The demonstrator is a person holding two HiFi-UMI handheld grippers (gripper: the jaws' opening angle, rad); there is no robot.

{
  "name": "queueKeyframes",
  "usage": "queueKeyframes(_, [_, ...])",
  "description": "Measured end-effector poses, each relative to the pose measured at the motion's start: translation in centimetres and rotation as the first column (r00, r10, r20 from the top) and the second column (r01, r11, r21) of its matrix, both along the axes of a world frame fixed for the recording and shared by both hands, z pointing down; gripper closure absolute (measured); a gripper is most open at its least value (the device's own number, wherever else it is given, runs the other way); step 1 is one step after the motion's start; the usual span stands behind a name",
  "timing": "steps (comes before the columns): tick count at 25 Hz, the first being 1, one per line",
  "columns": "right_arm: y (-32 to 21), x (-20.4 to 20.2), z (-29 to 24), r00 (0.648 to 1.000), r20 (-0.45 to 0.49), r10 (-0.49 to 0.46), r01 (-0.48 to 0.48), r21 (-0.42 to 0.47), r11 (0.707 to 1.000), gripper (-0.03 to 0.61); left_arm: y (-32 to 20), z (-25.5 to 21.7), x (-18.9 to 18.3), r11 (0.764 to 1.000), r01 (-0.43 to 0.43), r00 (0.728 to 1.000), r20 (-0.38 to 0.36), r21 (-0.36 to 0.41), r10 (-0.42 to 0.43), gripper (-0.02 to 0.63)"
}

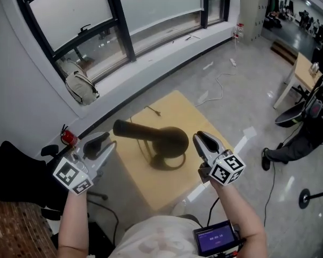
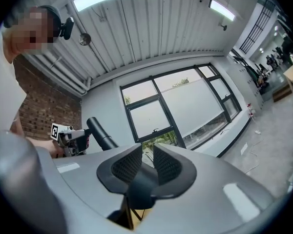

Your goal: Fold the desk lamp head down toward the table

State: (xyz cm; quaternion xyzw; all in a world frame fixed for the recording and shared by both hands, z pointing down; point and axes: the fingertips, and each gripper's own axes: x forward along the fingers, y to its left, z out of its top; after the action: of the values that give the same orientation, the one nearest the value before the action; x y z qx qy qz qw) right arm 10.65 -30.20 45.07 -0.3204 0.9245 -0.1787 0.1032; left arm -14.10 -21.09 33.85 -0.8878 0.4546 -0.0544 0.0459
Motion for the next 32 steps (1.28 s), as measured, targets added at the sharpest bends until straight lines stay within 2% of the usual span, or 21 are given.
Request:
queueKeyframes(2, [0.7, -0.1, -0.3, 1.0, -0.022, -0.005, 0.005, 0.004, 1.0, 0.512, 1.1, 0.6, 0.2, 1.0, 0.007, 1.0, -0.019, -0.004, -0.007, 0.53])
queueKeyframes(5, [1.9, -0.2, -0.5, 0.999, -0.054, -0.007, 0.008, 0.015, 1.0, 0.541, 2.7, 2.0, 0.7, 1.0, 0.008, 0.999, -0.033, -0.018, -0.009, 0.577])
queueKeyframes(10, [3.9, -0.4, -1.6, 0.997, -0.079, -0.012, 0.015, 0.034, 0.999, 0.565, 5.2, 4.0, 1.4, 0.998, 0.024, 0.997, -0.072, -0.06, -0.028, 0.611])
queueKeyframes(15, [6.6, -0.4, -2.4, 0.995, -0.098, -0.024, 0.029, 0.05, 0.998, 0.565, 7.4, 5.9, 1.6, 0.994, 0.053, 0.989, -0.135, -0.097, -0.066, 0.612])
queueKeyframes(23, [11.9, -1.7, -2.0, 0.985, -0.161, -0.067, 0.08, 0.075, 0.994, 0.566, 10.2, 8.1, 2.0, 0.989, 0.075, 0.984, -0.153, -0.127, -0.094, 0.612])
queueKeyframes(32, [16.7, -3.5, -0.8, 0.982, -0.161, -0.096, 0.108, 0.067, 0.992, 0.566, 13.2, 10.1, 3.2, 0.989, 0.052, 0.986, -0.147, -0.139, -0.073, 0.612])
